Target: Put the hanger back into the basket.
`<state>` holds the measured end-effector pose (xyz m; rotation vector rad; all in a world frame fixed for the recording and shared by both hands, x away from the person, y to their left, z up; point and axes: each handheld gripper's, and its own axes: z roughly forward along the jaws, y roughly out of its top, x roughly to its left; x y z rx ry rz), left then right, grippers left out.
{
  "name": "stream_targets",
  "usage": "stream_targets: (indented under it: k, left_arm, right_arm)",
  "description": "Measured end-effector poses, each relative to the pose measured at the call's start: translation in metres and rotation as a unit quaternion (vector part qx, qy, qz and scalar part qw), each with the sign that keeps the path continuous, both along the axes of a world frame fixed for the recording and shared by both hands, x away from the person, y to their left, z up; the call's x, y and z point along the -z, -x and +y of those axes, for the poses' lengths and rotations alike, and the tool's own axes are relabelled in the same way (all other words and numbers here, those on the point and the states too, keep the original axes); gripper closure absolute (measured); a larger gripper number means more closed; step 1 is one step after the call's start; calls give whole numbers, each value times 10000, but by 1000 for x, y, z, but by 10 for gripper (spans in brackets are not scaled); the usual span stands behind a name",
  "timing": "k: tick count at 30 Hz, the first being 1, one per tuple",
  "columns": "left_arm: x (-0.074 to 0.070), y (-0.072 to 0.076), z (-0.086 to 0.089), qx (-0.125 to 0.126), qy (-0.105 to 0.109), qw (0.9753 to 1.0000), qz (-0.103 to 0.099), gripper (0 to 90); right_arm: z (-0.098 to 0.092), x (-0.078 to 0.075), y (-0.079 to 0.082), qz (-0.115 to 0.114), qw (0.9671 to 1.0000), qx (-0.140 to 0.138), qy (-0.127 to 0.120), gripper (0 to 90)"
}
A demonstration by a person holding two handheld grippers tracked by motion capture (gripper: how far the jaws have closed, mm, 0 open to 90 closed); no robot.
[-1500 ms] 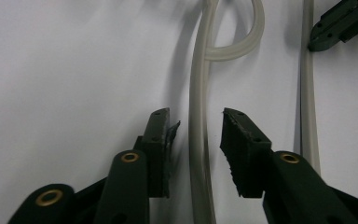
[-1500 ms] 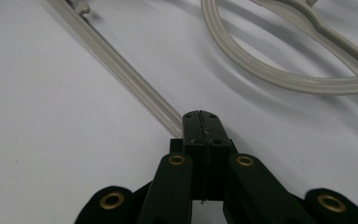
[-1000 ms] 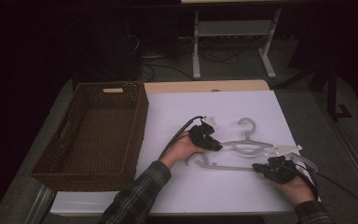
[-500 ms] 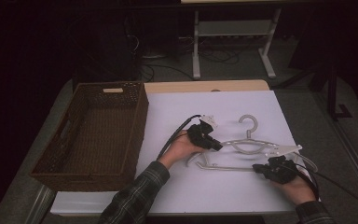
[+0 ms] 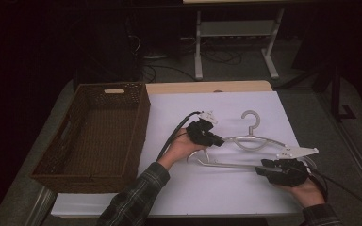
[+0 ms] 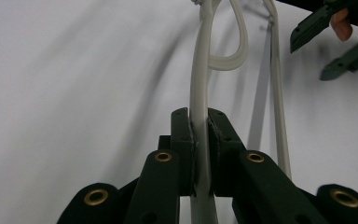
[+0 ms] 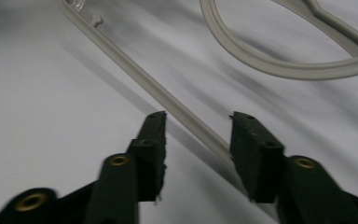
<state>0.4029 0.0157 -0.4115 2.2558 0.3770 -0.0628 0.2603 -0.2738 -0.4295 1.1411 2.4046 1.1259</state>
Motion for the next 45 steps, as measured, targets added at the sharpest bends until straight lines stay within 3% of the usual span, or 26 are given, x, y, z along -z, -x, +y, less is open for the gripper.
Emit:
stream_targets:
  k: [1,4,5,6,7,9,20,24,27,38,45]
  left_arm:
    - [-6,0,4,-100,18,9999,-40,831]
    - [-13,1,8,-189,32,9998,-94,831]
    - [-16,1,10,-237,52,9997,-103,831]
    - [-20,1,12,-265,71,9995,-130,831]
    - [-25,1,14,-305,90,9994,-159,831]
    - [-37,2,19,-377,83,9989,-247,830]
    - [-79,5,36,-731,83,9961,-478,830]
    - [-92,7,51,-833,110,9953,-492,830]
    - [-103,9,68,-1004,15,9931,-607,830]
    - [-119,10,105,-1375,214,9887,-550,830]
    - [-137,17,119,-1578,162,9849,-692,830]
  right_arm:
    - [1,-2,1,-94,9999,-16,-67,461]
    - [2,-4,2,-171,9998,-15,-136,393]
    - [2,-7,3,-275,9994,-5,-191,316]
    - [2,-7,3,-275,9994,-5,-191,316]
    - [3,-10,4,-401,9989,42,-255,202]
    - [4,-12,5,-518,9981,65,-317,141]
    - [7,-20,10,-799,9949,-124,-605,127]
    - [8,-23,10,-886,9935,-171,-689,128]
    - [9,-24,9,-932,9931,-220,-684,131]
    - [10,-24,8,-927,9933,-172,-668,136]
    - [10,-23,8,-913,9935,-182,-660,136]
